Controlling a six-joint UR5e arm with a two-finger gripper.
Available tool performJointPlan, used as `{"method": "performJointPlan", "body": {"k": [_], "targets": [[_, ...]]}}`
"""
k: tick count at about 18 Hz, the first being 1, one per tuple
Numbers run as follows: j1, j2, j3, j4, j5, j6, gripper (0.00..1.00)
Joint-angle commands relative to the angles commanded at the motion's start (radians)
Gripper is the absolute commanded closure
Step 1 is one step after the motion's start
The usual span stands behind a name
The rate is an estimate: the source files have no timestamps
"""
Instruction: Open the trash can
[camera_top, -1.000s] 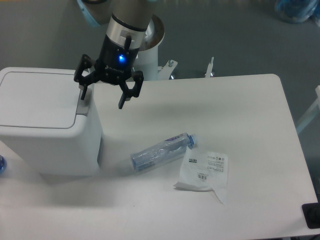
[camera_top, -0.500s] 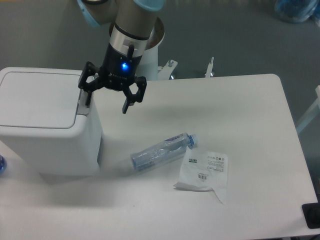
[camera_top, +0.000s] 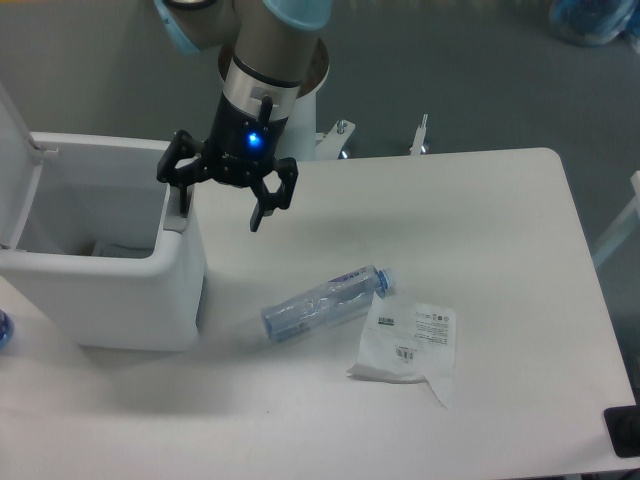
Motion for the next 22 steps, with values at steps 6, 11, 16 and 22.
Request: {"method": "performJointPlan", "body": {"k": [6,11,16,22], "targets": [[0.146,0.003,0.063,0.005,-0.002,0.031,0.0],[0.224,-0.046,0.084,0.008,0.008,0.329,0.0],[0.261,-0.211,0.139,0.061,0.178,0.589,0.0],[0.249,-0.406,0.273,0.13,0.282,0.77,0.0]]}}
